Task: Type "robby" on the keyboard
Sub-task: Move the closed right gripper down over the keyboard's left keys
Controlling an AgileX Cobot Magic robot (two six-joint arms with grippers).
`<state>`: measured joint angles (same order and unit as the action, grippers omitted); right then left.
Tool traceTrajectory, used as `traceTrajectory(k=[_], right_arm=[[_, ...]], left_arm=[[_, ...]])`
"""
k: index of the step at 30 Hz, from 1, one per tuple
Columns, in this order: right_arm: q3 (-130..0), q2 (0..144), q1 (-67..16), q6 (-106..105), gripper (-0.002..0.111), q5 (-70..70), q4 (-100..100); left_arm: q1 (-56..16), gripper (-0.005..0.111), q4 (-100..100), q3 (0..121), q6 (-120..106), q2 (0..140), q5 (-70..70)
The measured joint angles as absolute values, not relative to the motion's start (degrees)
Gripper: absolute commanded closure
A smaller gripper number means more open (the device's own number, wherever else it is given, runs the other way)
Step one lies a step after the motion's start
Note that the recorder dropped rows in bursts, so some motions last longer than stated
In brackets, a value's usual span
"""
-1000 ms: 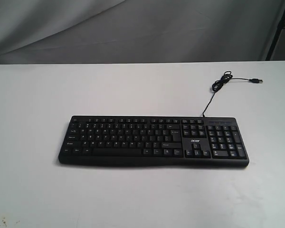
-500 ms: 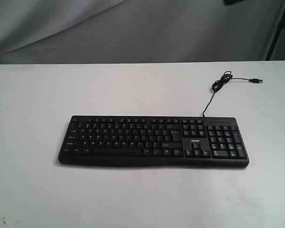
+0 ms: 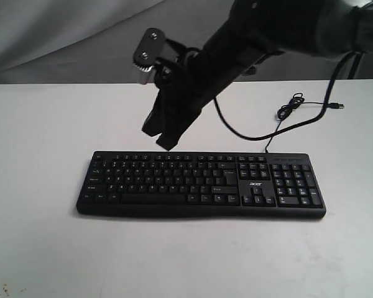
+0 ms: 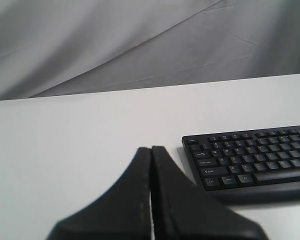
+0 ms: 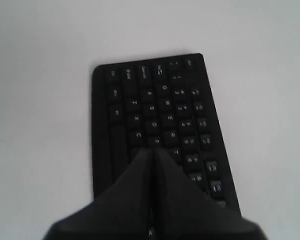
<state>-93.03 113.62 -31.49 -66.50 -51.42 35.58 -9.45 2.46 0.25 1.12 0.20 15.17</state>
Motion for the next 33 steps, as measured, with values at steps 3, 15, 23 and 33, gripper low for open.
traceTrajectory(k=[3, 15, 23, 33], right_arm=[[-93.03, 114.10, -34.43, -67.53, 0.108, -49.23, 35.71], [-93.03, 118.62, -38.21, -68.15, 0.108, -45.18, 36.19], [-93.32, 125.82, -38.21, -69.36, 0.108, -40.21, 35.70], [-111.70, 136.30, -38.21, -61.53, 0.108, -48.68, 28.66]], left_arm=[[-9.45, 0.107, 2.46, 0.25, 1.12, 0.20, 15.17], [-9.45, 0.107, 2.46, 0.25, 1.12, 0.20, 15.17], [-9.45, 0.107, 2.46, 0.25, 1.12, 0.20, 15.17], [-9.45, 0.107, 2.46, 0.25, 1.12, 0.20, 15.17]])
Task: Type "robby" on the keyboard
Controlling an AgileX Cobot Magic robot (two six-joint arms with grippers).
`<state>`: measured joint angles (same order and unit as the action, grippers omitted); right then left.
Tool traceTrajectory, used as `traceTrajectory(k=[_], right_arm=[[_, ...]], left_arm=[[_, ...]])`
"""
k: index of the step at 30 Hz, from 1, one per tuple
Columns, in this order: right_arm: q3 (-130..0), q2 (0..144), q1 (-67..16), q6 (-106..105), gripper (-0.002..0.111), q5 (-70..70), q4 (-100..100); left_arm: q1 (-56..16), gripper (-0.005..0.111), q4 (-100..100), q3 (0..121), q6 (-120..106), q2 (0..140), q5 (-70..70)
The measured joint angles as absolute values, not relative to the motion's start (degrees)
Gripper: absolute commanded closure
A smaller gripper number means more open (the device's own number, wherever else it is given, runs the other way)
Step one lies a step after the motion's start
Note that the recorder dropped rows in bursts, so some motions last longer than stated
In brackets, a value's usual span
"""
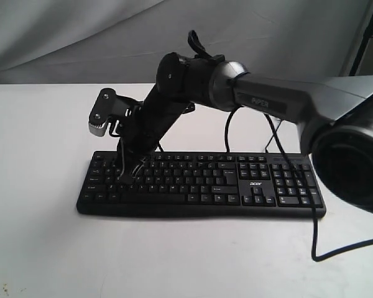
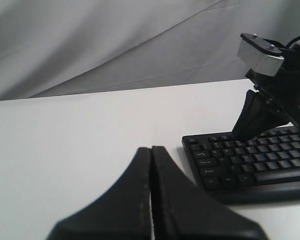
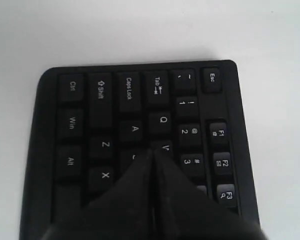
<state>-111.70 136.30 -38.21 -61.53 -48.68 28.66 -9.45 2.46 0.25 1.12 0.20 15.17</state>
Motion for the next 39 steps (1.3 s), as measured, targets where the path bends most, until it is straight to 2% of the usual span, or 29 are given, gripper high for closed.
traceTrajectory(k=[7, 17, 39], right_arm=[[-114.30, 138.45, -36.20, -59.40, 0.108, -52.86, 26.10], [-112.10, 138.45, -36.08, -59.54, 0.108, -48.83, 26.71], [-112.10, 138.45, -36.08, -60.20, 0.108, -49.77, 27.62]], left_arm=[[-9.45, 0.107, 2.46, 0.25, 1.12, 0.20, 15.17], [-9.45, 0.107, 2.46, 0.25, 1.12, 0.20, 15.17], [-9.45, 0.107, 2.46, 0.25, 1.12, 0.20, 15.17]])
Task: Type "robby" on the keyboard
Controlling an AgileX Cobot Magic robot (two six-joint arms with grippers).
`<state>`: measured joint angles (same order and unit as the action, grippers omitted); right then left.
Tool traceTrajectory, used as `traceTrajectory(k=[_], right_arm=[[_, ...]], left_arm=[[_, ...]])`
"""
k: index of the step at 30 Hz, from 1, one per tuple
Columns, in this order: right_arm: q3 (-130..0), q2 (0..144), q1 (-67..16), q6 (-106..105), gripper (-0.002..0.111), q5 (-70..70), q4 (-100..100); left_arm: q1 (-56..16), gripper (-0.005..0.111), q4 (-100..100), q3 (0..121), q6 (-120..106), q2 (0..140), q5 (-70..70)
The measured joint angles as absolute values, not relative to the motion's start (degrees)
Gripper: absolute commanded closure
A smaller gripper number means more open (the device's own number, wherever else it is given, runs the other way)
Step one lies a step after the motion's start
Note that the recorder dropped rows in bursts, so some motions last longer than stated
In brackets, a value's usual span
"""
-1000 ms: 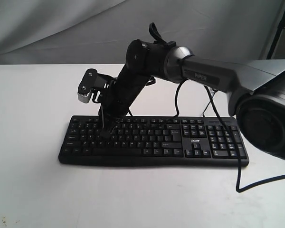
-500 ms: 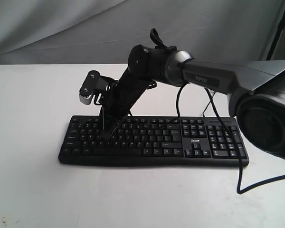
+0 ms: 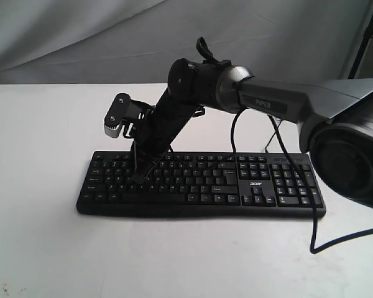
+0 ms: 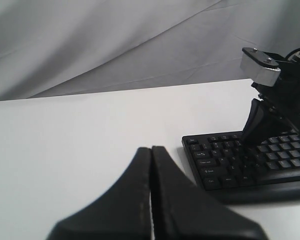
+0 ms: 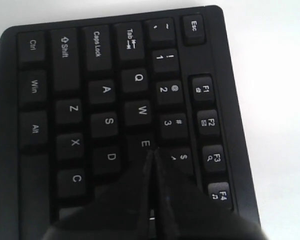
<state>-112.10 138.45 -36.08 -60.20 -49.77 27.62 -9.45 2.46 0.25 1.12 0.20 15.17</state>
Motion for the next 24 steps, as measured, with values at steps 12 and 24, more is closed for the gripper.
traceTrajectory(k=[12, 24], right_arm=[[-112.10, 138.45, -36.08, -60.20, 0.108, -50.23, 27.66], [-112.10, 138.45, -36.08, -60.30, 0.108, -50.23, 27.66]], left_arm=[[-9.45, 0.107, 2.46, 0.25, 1.12, 0.20, 15.17], [-9.45, 0.107, 2.46, 0.25, 1.12, 0.20, 15.17]])
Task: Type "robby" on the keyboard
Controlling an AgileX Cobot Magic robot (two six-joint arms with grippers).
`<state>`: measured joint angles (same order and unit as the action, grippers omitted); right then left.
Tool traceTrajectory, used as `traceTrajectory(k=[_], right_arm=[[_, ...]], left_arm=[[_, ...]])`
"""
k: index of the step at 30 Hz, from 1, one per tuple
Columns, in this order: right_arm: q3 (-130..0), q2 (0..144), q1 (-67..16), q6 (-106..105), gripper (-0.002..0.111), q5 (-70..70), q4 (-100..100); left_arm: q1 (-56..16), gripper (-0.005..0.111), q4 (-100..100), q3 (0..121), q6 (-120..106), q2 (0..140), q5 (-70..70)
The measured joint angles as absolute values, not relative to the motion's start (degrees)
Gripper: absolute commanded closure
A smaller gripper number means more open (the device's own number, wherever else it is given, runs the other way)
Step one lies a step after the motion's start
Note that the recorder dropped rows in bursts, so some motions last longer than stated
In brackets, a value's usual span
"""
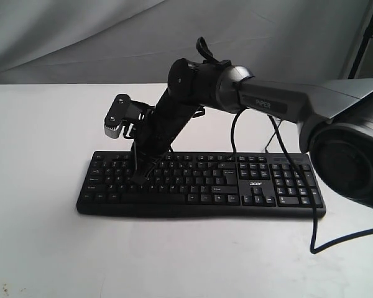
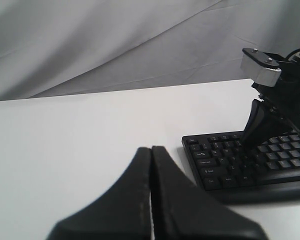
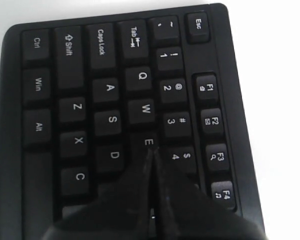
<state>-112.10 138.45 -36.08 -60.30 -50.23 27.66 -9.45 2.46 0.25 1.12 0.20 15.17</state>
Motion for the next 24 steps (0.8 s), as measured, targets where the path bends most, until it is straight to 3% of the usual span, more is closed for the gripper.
traceTrajectory(k=[24], right_arm=[[-112.10, 136.95, -36.08, -60.41, 0.108, -50.09, 26.64]], left_arm=[[-9.45, 0.107, 2.46, 0.25, 1.12, 0.20, 15.17]])
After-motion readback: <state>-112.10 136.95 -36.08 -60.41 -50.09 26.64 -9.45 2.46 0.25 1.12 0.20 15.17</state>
